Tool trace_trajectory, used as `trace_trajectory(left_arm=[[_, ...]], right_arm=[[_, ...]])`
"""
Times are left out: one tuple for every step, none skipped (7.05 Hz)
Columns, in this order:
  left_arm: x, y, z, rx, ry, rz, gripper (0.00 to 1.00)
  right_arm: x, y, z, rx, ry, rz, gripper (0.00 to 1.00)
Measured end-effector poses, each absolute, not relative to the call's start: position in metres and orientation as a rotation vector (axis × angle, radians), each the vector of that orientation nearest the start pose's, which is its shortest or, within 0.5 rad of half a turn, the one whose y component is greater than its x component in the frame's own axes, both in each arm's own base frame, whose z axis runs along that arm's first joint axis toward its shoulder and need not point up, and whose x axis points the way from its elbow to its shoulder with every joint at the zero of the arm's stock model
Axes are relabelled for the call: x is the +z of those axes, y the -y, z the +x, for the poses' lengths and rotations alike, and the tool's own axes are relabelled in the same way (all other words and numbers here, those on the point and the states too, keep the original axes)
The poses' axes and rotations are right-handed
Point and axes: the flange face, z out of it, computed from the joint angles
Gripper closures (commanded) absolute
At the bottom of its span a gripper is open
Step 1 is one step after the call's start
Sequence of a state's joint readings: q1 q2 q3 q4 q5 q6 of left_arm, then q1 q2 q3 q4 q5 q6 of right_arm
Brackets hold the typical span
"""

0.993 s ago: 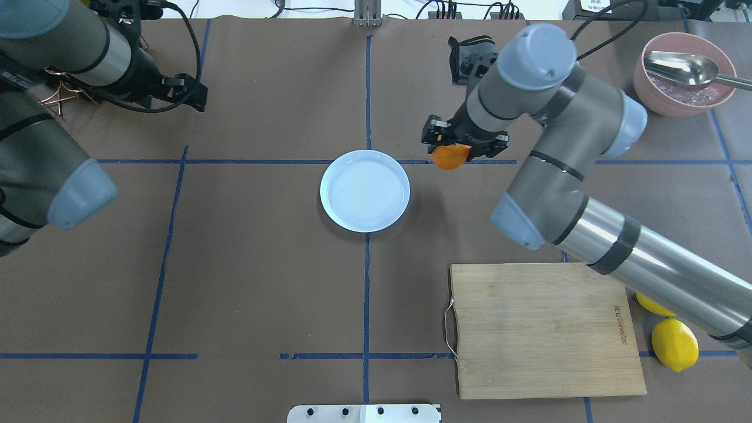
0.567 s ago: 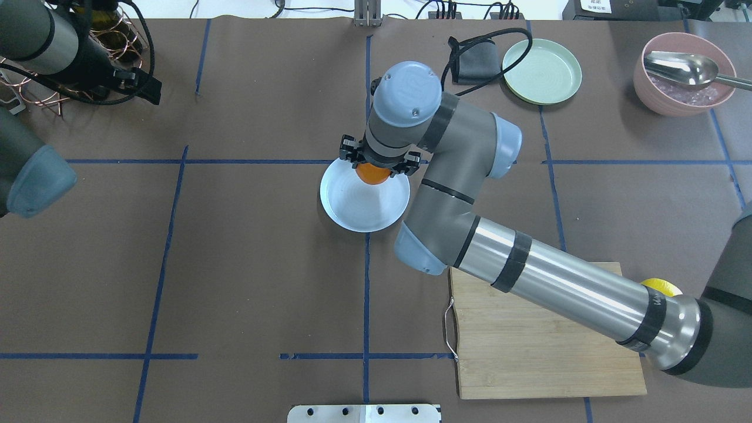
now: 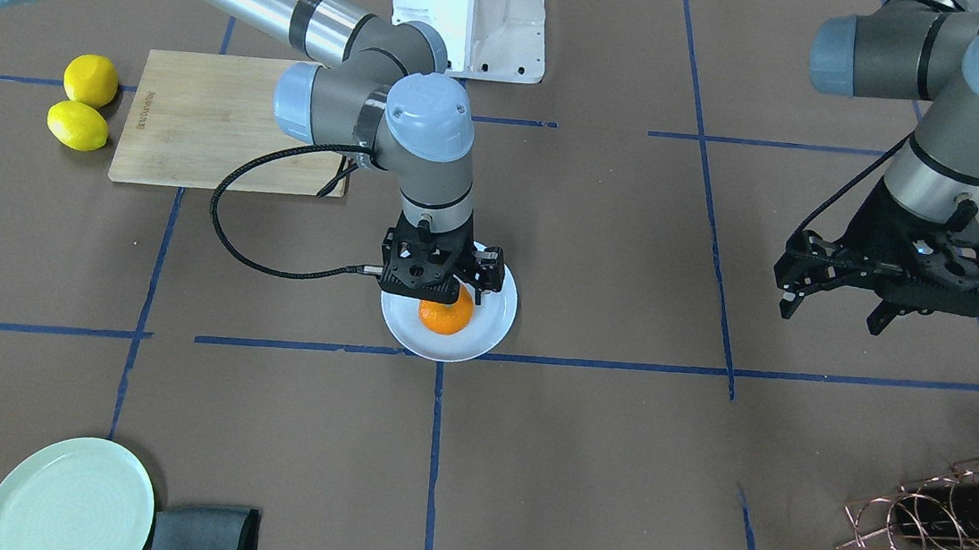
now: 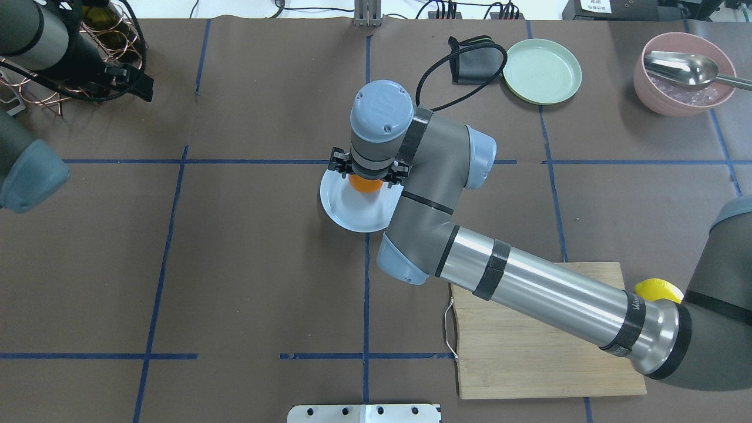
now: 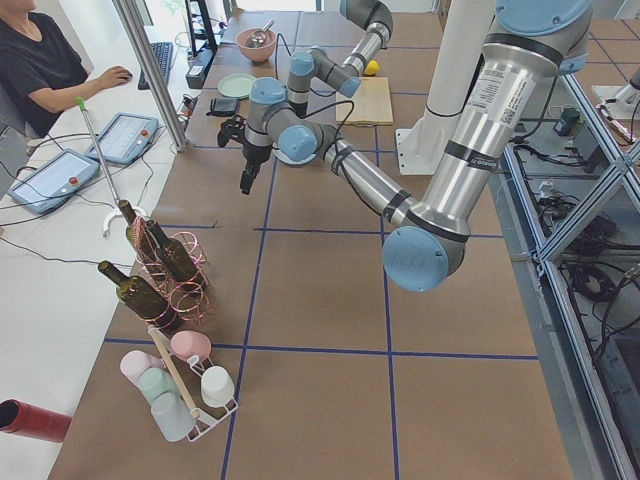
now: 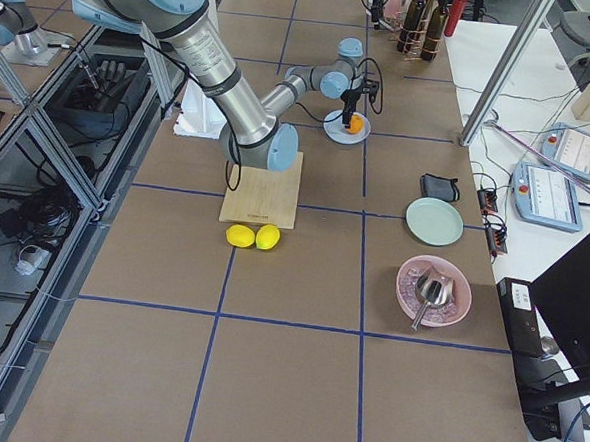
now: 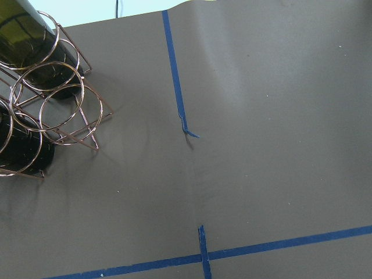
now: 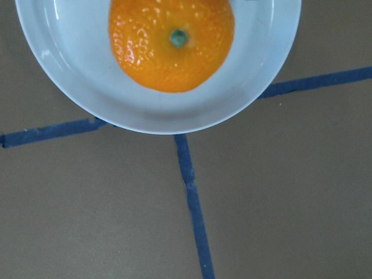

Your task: Pick orange to plate

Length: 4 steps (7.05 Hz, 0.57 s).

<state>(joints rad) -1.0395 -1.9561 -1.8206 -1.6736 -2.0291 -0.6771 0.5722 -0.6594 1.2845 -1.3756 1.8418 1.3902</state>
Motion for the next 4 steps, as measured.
trace_trajectory(left_arm=[[0.321, 0.571, 0.232, 0.033, -0.791, 0.333, 0.0], [0.32, 0.571, 0.232, 0.037, -0.8, 0.33, 0.0], [0.329, 0.569, 0.231, 0.057, -0.79, 0.329, 0.0], [0.349, 0.568, 0.222, 0.094, -0.764, 0.33, 0.0]], right_arm=[[0.179, 0.525, -0.588, 0.266, 0.848, 0.048, 0.0], [0.172, 0.532, -0.548, 0.266, 0.843, 0.033, 0.0], [0.175, 0.533, -0.492, 0.236, 0.822, 0.03, 0.0], [0.19, 0.527, -0.427, 0.171, 0.776, 0.05, 0.0]])
